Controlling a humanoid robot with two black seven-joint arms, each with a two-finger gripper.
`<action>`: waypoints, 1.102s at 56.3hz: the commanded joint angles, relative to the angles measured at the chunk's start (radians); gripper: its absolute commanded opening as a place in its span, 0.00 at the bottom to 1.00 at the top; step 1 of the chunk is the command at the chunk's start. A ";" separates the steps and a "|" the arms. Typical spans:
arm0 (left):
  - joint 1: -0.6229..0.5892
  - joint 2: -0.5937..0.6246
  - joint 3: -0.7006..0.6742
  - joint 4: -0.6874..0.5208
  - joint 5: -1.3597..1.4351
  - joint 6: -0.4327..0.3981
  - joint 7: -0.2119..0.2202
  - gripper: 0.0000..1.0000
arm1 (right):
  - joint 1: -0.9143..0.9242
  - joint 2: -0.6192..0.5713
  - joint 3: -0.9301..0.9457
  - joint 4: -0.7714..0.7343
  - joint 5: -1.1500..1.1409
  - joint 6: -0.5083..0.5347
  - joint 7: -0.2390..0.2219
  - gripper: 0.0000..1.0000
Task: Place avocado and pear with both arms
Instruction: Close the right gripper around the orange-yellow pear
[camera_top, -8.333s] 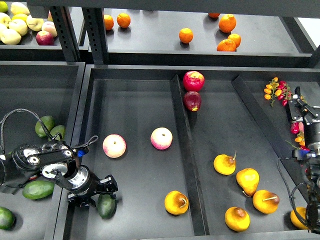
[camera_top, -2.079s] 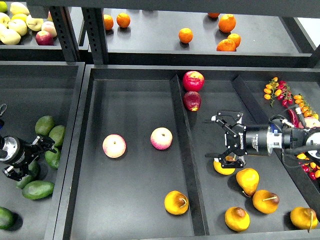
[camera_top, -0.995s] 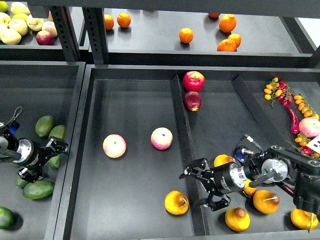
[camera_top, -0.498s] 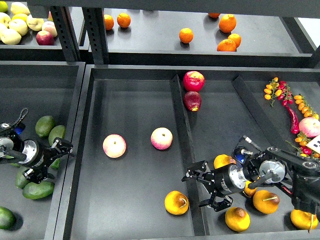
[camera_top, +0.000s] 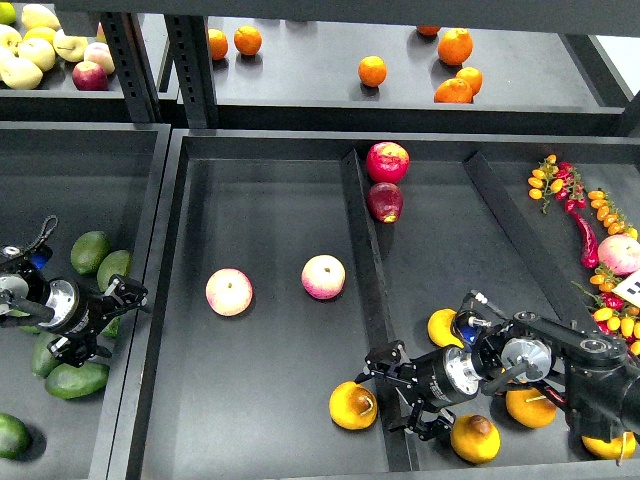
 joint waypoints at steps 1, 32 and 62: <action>0.000 -0.001 0.000 0.001 0.000 0.000 0.000 1.00 | -0.008 0.019 0.004 -0.027 0.000 0.000 0.000 0.93; 0.000 -0.003 0.000 0.000 0.000 0.000 0.000 1.00 | -0.016 0.066 0.012 -0.094 0.000 0.000 0.000 0.81; 0.002 -0.007 0.000 0.001 0.000 0.000 0.000 1.00 | -0.039 0.120 0.047 -0.159 0.000 0.000 0.000 0.63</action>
